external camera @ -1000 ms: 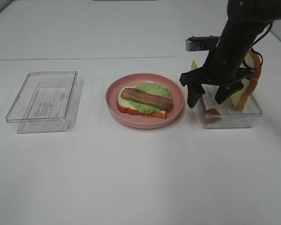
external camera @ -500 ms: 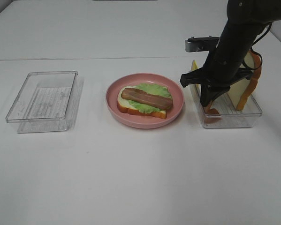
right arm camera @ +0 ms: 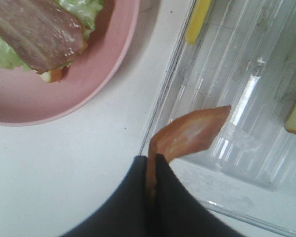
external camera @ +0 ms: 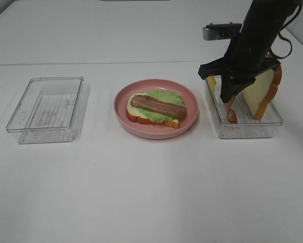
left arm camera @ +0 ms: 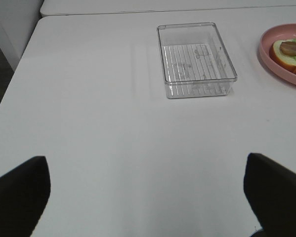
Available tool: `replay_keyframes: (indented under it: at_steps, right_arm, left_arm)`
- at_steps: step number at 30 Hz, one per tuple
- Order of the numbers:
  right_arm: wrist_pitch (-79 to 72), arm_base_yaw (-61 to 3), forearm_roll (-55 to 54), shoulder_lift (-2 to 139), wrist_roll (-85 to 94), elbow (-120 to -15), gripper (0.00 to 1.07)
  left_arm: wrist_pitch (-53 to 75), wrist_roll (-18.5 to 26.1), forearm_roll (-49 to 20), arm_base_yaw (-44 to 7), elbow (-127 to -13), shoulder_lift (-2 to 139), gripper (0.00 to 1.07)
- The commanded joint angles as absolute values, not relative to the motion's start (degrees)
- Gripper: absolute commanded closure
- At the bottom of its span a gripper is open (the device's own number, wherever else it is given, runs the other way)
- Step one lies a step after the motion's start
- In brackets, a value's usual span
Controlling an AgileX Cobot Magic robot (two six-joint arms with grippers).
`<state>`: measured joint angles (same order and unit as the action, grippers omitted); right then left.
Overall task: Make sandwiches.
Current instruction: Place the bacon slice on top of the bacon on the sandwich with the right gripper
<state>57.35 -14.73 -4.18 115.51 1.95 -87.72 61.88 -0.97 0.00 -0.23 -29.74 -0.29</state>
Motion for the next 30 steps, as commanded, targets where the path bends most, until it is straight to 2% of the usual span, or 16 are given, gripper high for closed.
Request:
replay_keyframes:
  at_steps: [1, 6, 12, 19, 27, 30]
  right_arm:
    - [62.91, -14.73, -3.9, 113.33, 2.35, -92.59, 1.07]
    - [66.0, -14.73, -4.76, 112.36, 2.12, -97.12, 1.07]
    - [66.18, -18.79, -4.81, 112.41, 1.72, -101.81, 1.07]
    - [59.47, -26.3, -6.93, 113.62, 1.09, -101.93, 1.07]
    - [55.29, -29.45, -9.22, 116.88, 1.09, -101.93, 1.07]
    - [53.06, -29.45, -13.18, 119.12, 1.38, -101.99, 1.07]
  left_arm:
    - [61.48, -1.09, 0.0, -0.11, -29.56, -1.03, 0.07]
    - [61.48, -1.09, 0.0, -0.11, -29.56, -1.03, 0.07]
    - [61.48, -1.09, 0.0, -0.11, -29.56, -1.03, 0.07]
    - [61.48, -1.09, 0.0, -0.11, -29.56, -1.03, 0.07]
    - [61.48, -1.09, 0.0, -0.11, -29.56, -1.03, 0.07]
    - [61.48, -1.09, 0.0, -0.11, -29.56, -1.03, 0.07]
